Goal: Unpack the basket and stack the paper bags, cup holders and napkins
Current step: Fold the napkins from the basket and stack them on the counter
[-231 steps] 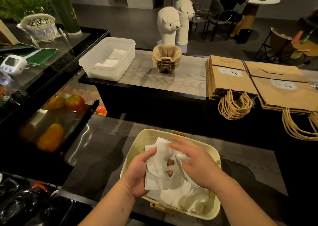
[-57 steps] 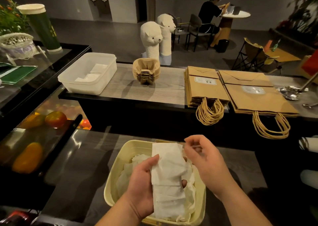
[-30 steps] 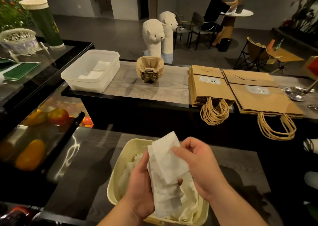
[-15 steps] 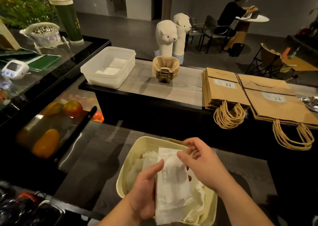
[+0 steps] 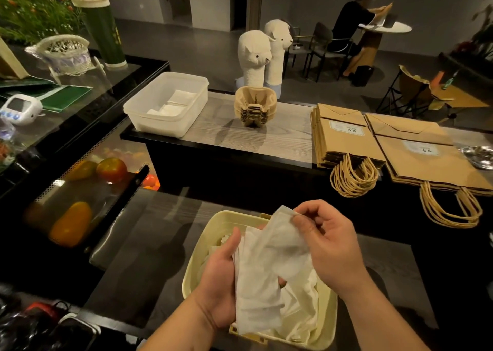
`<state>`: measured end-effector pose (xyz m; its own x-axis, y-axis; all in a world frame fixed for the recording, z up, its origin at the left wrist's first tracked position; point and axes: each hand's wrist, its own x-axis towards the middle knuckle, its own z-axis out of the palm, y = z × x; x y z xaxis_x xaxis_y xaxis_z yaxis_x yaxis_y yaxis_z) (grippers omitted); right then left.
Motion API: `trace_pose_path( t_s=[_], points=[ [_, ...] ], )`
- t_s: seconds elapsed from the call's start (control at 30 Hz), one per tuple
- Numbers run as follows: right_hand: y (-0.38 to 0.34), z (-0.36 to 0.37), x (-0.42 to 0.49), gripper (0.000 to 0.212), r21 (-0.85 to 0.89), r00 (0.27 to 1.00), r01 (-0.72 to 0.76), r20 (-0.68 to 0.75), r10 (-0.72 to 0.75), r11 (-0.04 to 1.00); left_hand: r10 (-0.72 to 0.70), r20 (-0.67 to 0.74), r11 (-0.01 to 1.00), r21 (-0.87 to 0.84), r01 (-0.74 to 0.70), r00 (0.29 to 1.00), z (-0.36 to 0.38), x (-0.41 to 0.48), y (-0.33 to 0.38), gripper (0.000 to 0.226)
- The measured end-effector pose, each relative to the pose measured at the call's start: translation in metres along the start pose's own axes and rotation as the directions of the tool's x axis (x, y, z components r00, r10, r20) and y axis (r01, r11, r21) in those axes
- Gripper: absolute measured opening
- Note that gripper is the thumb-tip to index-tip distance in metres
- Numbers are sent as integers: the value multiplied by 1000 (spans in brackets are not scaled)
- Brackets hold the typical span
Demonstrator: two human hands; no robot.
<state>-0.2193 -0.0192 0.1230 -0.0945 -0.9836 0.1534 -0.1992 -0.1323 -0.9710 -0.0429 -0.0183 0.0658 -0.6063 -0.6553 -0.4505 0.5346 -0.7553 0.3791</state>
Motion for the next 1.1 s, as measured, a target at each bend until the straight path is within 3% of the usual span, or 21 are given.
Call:
trace_pose_path(
  t_s=[0.1, 0.23, 0.3, 0.43, 0.6, 0.67, 0.8, 1.0, 1.1],
  points=[
    [-19, -8, -4, 10, 147, 997, -47, 65, 37, 988, 48, -43, 999, 16, -47, 998, 1, 5, 4, 74],
    [-21, -5, -5, 11, 75, 982, -84, 173, 70, 994, -9, 13, 1000, 5, 9, 1000, 1, 7, 4, 78],
    [-11, 5, -4, 17, -39, 986, -105, 124, 109, 994, -14, 52, 999, 39, 12, 999, 4, 7, 3, 77],
    [10, 18, -1, 18, -257, 996, -87, -28, 83, 963, 58, -5, 995, 76, -57, 998, 9, 10, 3, 63],
    [17, 10, -3, 11, -167, 955, -279, 58, 291, 946, 68, 32, 996, 56, -70, 997, 4, 12, 5, 56],
    [16, 10, -2, 11, -139, 950, -297, 56, 306, 945, 24, 12, 997, 76, -25, 1000, 0, 13, 5, 59],
    [13, 10, -5, 14, -192, 993, -116, -43, 110, 975, -40, 38, 993, 109, 35, 998, -1, 11, 3, 73],
    [21, 6, -8, 28, -314, 986, 72, -123, -115, 947, -19, 11, 989, 145, 18, 1000, 1, 18, 2, 71],
    [7, 0, -11, 34, -292, 967, 183, -116, -225, 939, 25, -33, 996, 86, -22, 999, 3, 22, 6, 62]
  ],
)
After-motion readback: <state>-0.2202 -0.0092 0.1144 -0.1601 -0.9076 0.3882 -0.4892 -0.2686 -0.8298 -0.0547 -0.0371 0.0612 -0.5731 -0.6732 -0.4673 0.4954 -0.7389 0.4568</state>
